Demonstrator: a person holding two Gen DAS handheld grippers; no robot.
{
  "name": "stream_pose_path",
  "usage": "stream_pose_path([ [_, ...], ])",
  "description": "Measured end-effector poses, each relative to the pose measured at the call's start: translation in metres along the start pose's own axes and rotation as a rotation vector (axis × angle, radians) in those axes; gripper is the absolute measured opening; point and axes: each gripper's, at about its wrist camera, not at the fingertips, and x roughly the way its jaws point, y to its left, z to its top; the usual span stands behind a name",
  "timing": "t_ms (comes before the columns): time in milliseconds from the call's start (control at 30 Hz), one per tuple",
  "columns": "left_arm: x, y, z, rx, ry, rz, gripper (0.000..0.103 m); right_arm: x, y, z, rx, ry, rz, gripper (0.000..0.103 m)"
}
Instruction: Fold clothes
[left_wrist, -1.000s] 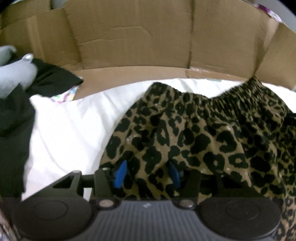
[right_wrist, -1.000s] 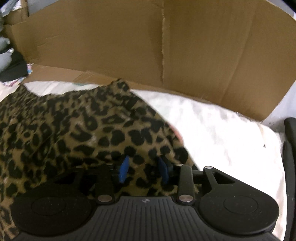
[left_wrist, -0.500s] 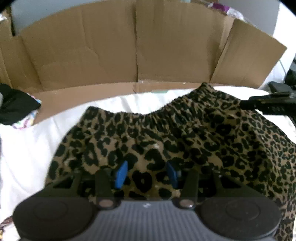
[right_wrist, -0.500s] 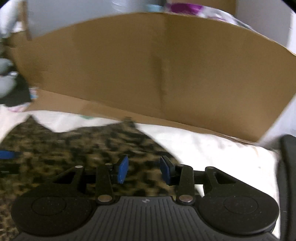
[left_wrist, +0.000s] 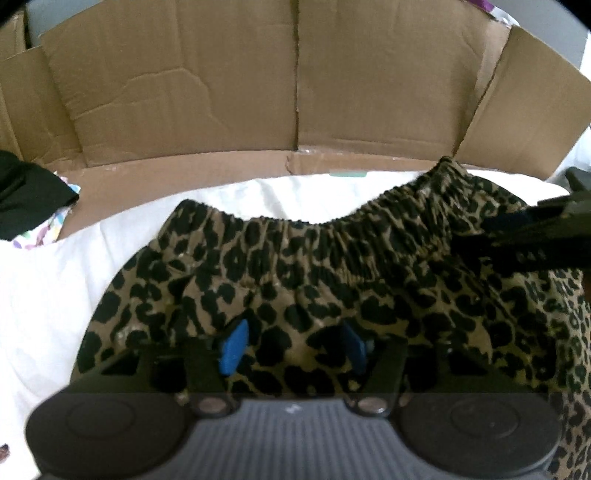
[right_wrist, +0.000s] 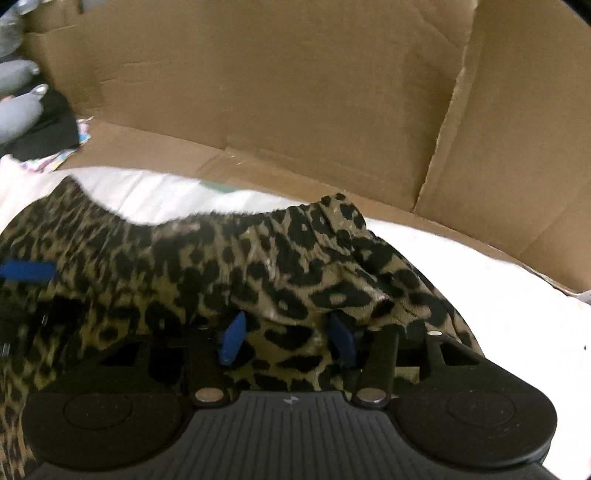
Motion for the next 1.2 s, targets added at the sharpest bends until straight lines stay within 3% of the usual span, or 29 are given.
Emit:
stream_pose_path([
  [133,0.002,0.004,0.005,-0.048,0.012,-0.003,0.062,0.002,0.002,-0.001,-0.01,-0.014,-0.013,0.06],
  [300,-0.008,0.007,0.014,-0.087,0.029,-0.005,0.061,-0.008,-0.005,-0.016,0.098,-0.039,-0.009,0.06],
  [433,-0.029,0.005,0.008,-0.076,0.003,-0.005,0.06,-0.028,-0.012,-0.03,0.065,-0.055,0.027,0.06],
  [767,-0.072,0.024,-0.039,-0.083,0.023,0.03,0.06,-0.075,-0.03,-0.064,-0.012,-0.089,0.11,0.06],
  [1200,-0.112,0.097,-0.099,-0.208,0.083,0.103,0.059,-0.084,-0.077,-0.108,0.022,-0.001,0.009,0.06],
])
